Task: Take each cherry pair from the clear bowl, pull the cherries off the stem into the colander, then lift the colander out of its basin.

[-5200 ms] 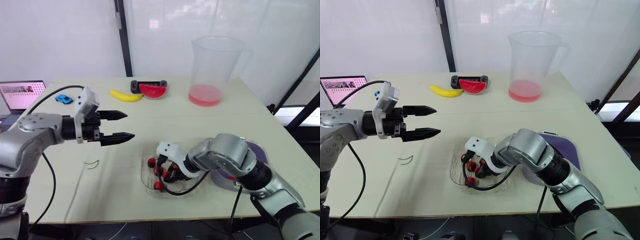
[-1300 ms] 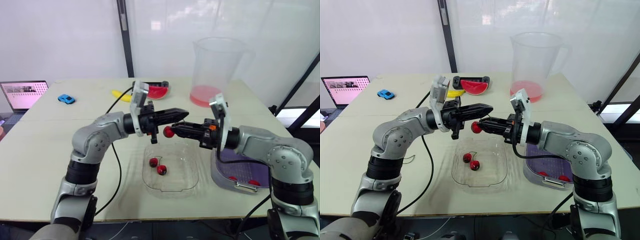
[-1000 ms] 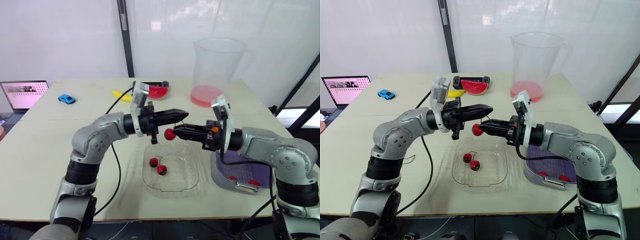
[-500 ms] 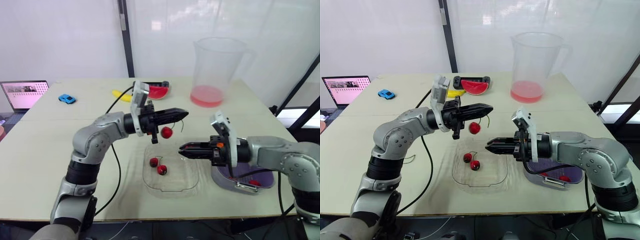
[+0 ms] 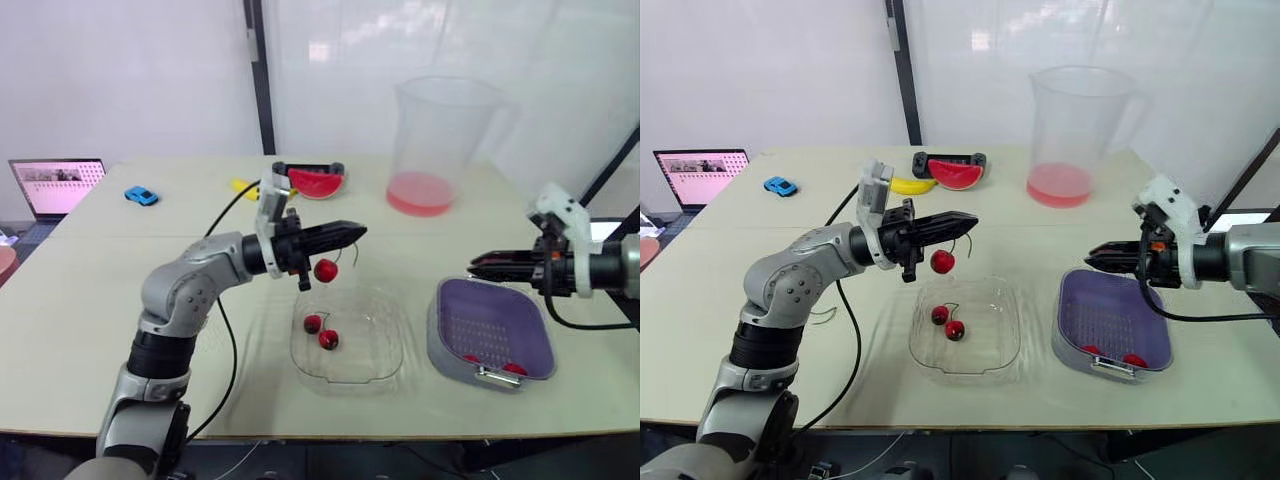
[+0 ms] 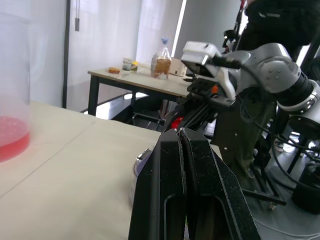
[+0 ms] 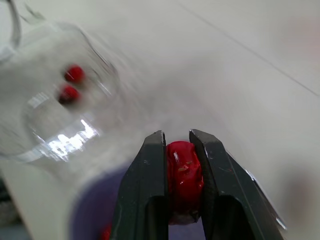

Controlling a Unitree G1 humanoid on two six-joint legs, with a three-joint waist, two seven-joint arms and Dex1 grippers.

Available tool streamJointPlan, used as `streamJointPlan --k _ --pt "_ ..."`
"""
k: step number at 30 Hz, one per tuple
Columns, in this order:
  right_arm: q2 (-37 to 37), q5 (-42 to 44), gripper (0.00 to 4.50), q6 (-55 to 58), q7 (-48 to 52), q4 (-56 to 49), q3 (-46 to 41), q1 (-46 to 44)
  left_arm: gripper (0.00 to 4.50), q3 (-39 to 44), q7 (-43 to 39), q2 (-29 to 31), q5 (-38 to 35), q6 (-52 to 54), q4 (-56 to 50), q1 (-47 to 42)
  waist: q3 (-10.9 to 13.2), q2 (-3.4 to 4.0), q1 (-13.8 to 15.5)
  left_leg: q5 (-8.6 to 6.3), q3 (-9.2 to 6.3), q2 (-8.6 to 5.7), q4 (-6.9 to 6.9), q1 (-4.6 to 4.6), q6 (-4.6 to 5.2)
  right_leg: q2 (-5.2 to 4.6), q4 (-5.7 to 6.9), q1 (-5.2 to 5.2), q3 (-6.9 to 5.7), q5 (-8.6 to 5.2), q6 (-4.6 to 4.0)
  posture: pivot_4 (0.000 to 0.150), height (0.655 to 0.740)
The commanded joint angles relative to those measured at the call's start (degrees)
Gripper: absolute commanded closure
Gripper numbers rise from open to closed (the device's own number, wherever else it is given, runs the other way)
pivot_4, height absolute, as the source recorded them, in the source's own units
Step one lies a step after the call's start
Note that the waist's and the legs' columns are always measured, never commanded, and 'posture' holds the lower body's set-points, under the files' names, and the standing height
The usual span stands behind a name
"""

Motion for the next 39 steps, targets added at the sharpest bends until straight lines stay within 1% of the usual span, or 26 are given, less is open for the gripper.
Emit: streamJointPlan --k 1,5,7,8,10,12,14,20,23,25,27,29,30,31,34,36,39 --pt "-1.0 -9.0 4.18 -7.1 2.1 3.0 5.3 1.3 4.5 0.7 0.4 0.5 0.3 -1.6 -3.1 1.0 0.0 0.04 0.0 0.0 0.01 0.01 -0.02 0.02 0.0 0.0 0.0 -0.01 0.01 0.0 0.0 0.15 0.74" --pt "1.5 -13.9 4.18 -8.8 2.9 5.8 9.8 1.9 4.5 0.3 0.6 0.6 1.1 -2.9 -4.5 2.2 0.0 0.05 0.3 0.0 0.0 0.01 -0.01 0.01 0.0 -0.03 0.0 -0.01 0.02 0.0 0.0 0.15 0.74" --pt "2.0 -15.3 3.19 -8.8 3.1 7.0 10.6 1.6 4.5 0.1 0.6 0.9 1.4 -3.2 -5.0 2.8 0.0 0.05 0.4 0.01 0.0 0.0 0.02 0.01 -0.01 -0.06 -0.01 0.01 0.02 0.0 0.0 0.15 0.74" --pt "2.0 -16.0 2.9 -9.0 3.4 7.4 10.7 1.5 4.5 0.1 0.8 0.9 1.4 -3.1 -5.2 3.1 0.0 0.06 0.5 0.01 -0.01 0.0 0.02 0.01 -0.02 -0.05 -0.01 0.02 0.02 0.0 0.0 0.15 0.74" --pt "2.1 -16.6 1.89 -9.1 4.0 7.7 10.5 1.4 4.5 0.0 1.0 1.1 1.5 -3.1 -5.4 3.6 0.0 0.06 0.6 0.01 -0.02 0.0 0.02 0.0 -0.02 -0.07 -0.01 0.02 0.01 0.0 0.0 0.15 0.74" --pt "1.9 -16.0 0.9 -8.3 4.7 7.4 9.1 1.2 4.5 -0.3 1.0 1.4 1.8 -3.1 -5.7 4.1 0.0 0.06 0.5 0.01 -0.02 0.0 0.02 0.0 -0.02 -0.07 -0.02 0.04 0.01 0.0 0.0 0.15 0.74" --pt "0.1 -13.8 0.07 -6.0 6.9 5.9 6.3 1.5 4.5 -1.2 1.3 1.3 3.0 -3.6 -5.3 4.5 0.0 0.07 0.5 0.01 -0.02 -0.01 0.02 0.0 -0.02 -0.06 -0.03 0.03 0.01 0.0 0.0 0.15 0.74" --pt "-3.5 -6.0 0.07 0.9 12.8 2.6 -3.6 1.4 4.5 -1.5 1.5 -0.4 3.5 -4.6 -4.3 4.2 0.0 0.14 0.6 0.01 -0.03 -0.02 0.02 0.0 -0.01 -0.06 -0.06 0.08 -0.02 0.0 0.0 0.15 0.74" --pt "-3.8 0.4 0.07 5.0 16.0 2.0 -10.8 0.5 4.5 -1.7 1.3 -0.9 3.6 -4.7 -4.0 3.9 0.0 0.14 0.6 0.0 -0.03 -0.01 0.02 0.01 -0.01 -0.05 -0.1 0.12 -0.04 0.0 0.0 0.15 0.74" --pt "-5.3 4.7 0.07 8.4 20.2 0.6 -16.3 1.6 4.5 -1.3 1.0 -1.4 2.8 -4.3 -3.7 3.4 0.0 0.14 0.7 0.0 -0.03 -0.02 0.02 0.01 0.0 -0.05 -0.1 0.12 -0.04 0.0 0.0 0.15 0.74" --pt "-4.9 8.0 0.07 10.5 20.5 -0.1 -20.1 0.9 4.5 -0.8 0.8 -1.8 2.2 -4.1 -3.2 2.8 0.0 0.14 0.7 0.0 -0.03 -0.02 0.02 0.01 0.0 -0.05 -0.1 0.12 -0.05 0.0 0.0 0.15 0.74" --pt "-3.1 10.9 0.07 12.0 18.6 -0.7 -22.7 -0.2 4.5 -0.3 0.9 -2.3 1.6 -3.8 -2.6 2.1 0.0 0.14 0.6 0.0 -0.03 -0.01 0.03 0.01 0.0 -0.05 -0.11 0.17 -0.07 0.0 0.0 0.15 0.74" --pt "-2.1 11.7 0.07 12.1 17.9 -1.8 -23.7 0.2 4.5 -0.1 0.9 -2.5 1.3 -3.7 -2.3 1.8 0.0 0.14 0.6 0.0 -0.03 -0.02 0.04 0.02 0.0 -0.06 -0.11 0.18 -0.07 0.0 0.0 0.15 0.74" --pt "0.0 13.3 0.07 12.3 17.0 -5.8 -24.8 2.3 4.5 -0.1 0.9 -2.7 1.0 -3.5 -2.0 1.4 0.0 0.12 0.6 0.0 -0.03 -0.02 0.04 0.03 0.0 -0.05 -0.12 0.19 -0.07 0.0 0.0 0.15 0.74" --pt "9.6 20.5 0.07 13.9 7.1 -18.2 -24.1 5.6 4.5 -0.3 0.5 -3.3 0.2 -3.0 -1.5 0.1 0.0 0.05 0.5 -0.02 -0.04 0.02 0.03 0.04 0.03 0.0 -0.13 0.23 -0.14 0.0 0.0 0.15 0.74" --pt "15.7 22.3 0.07 13.4 -1.5 -22.7 -21.4 4.8 4.5 -0.3 0.5 -3.5 -0.5 -2.5 -1.4 -0.5 0.0 0.08 0.4 -0.01 -0.06 0.02 0.03 0.02 0.02 -0.04 -0.08 0.16 -0.07 0.0 0.0 0.15 0.74" --pt "23.8 22.4 0.07 12.0 -12.4 -27.2 -15.6 3.7 4.5 -0.1 0.7 -3.9 -1.6 -1.6 -1.6 -1.1 0.0 0.09 0.5 -0.01 -0.09 0.0 0.05 0.02 0.01 -0.07 -0.05 0.15 -0.07 0.0 0.01 0.15 0.74"
